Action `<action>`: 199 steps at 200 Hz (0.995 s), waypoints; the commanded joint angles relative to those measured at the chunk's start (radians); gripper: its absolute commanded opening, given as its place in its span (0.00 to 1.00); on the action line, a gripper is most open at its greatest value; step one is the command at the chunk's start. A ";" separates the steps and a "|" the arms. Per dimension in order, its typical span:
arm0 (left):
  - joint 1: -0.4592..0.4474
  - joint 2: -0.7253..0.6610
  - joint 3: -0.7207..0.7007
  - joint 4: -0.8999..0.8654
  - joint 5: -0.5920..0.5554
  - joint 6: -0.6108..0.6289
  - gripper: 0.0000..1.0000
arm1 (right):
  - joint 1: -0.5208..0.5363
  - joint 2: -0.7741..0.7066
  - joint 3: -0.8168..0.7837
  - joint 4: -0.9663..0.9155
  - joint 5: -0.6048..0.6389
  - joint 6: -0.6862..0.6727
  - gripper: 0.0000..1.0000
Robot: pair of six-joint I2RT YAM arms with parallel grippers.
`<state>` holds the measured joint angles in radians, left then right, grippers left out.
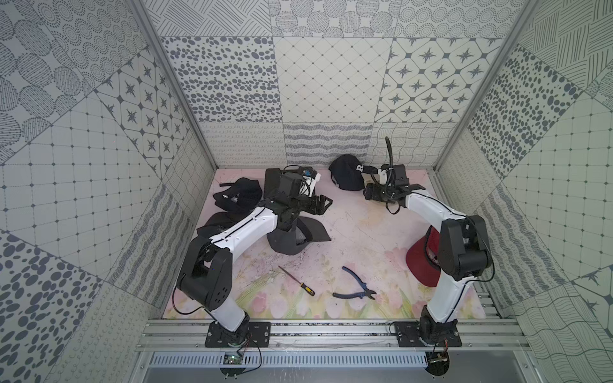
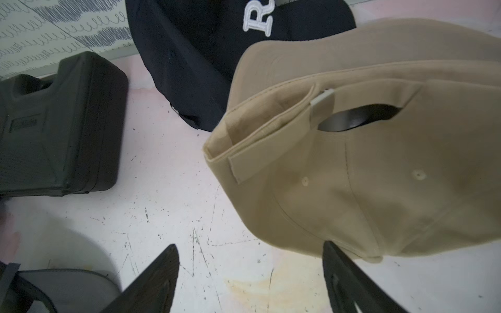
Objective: Open the adjustable buckle of the baseball cap
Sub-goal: Pick up the baseball cap from the center of the board.
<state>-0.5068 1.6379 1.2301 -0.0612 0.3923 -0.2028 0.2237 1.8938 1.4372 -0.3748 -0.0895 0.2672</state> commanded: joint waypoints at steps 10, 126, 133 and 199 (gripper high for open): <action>-0.006 0.022 0.033 0.024 0.046 0.013 0.76 | 0.035 0.095 0.101 -0.026 0.170 -0.021 0.84; 0.017 0.063 0.117 -0.030 -0.054 -0.009 0.78 | 0.065 -0.134 -0.090 0.034 0.113 -0.249 0.00; 0.020 0.069 0.128 -0.033 -0.044 -0.009 0.78 | 0.065 -0.174 -0.119 0.039 0.091 -0.269 0.00; 0.021 0.112 0.143 0.075 0.120 -0.067 0.80 | 0.054 -0.456 -0.331 0.148 -0.161 -0.152 0.00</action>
<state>-0.4877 1.7382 1.3819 -0.0921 0.3962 -0.2115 0.2817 1.4967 1.1454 -0.3378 -0.1257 0.0315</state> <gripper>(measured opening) 0.792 0.060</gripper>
